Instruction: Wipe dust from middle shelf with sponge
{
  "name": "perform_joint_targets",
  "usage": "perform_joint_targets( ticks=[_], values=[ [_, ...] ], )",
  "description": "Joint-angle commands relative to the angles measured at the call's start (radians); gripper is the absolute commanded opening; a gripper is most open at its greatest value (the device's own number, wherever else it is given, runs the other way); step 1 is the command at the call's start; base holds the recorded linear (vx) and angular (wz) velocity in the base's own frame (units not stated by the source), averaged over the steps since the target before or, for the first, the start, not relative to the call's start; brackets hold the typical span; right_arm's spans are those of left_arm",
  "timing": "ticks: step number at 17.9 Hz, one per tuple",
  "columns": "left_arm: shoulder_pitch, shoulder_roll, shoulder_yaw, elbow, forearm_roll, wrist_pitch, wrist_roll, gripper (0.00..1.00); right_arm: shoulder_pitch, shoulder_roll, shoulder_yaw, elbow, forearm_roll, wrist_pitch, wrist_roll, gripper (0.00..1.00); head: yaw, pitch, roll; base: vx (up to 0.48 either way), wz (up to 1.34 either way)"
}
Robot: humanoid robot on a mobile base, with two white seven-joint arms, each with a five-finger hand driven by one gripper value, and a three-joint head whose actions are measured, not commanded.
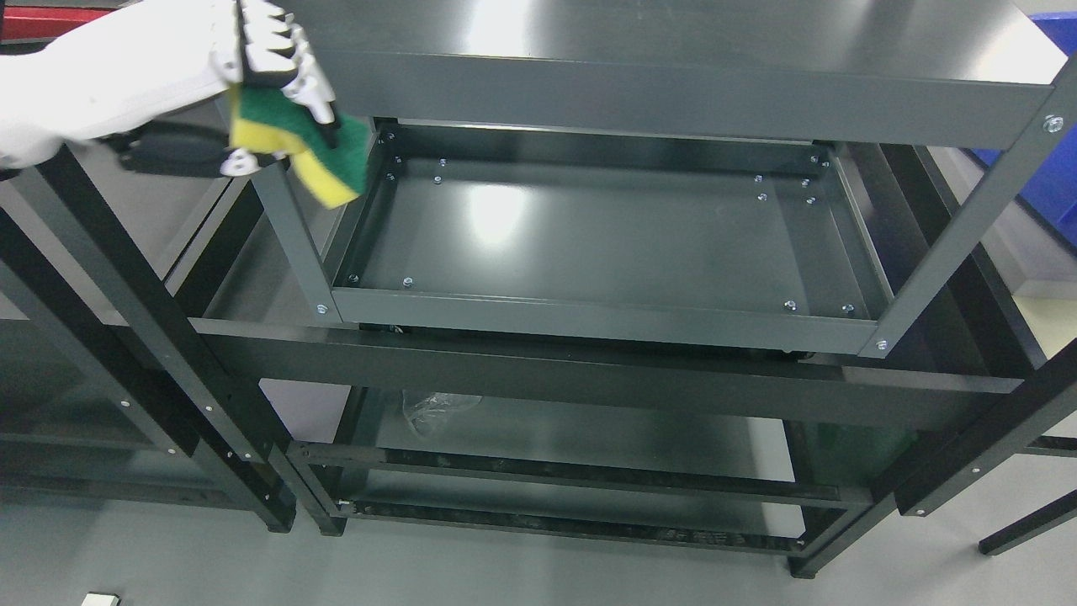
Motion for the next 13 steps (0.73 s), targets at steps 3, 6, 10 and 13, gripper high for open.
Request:
perform_joint_targets(
  ticks=[3,6,10,13],
  values=[
    [0.102,0.165,0.149,-0.002,0.018,-0.003,0.014,0.02,0.0,-0.017,0.0,-0.017,0.0,0.0,0.0,1.0,0.0,0.0,0.0,0.0,0.0],
    [-0.029,-0.054,0.03,-0.001,-0.106,-0.003,0.011,0.02,0.0,-0.017,0.0,-0.017,0.0,0.0,0.0,1.0,0.0,0.0,0.0,-0.008,0.04],
    [-0.135,-0.444,-0.067,0.036,-0.377,-0.003,-0.003,0.02,0.0,-0.017,0.0,-0.017,0.0,0.0,0.0,1.0,0.0,0.0,0.0,-0.004,0.02],
    [-0.23,-0.639,-0.116,0.099,-0.486,-0.003,-0.003,0.02,0.0,-0.017,0.001,-0.017,0.0,0.0,0.0,1.0,0.0,0.0,0.0,0.001,-0.01]
  ],
)
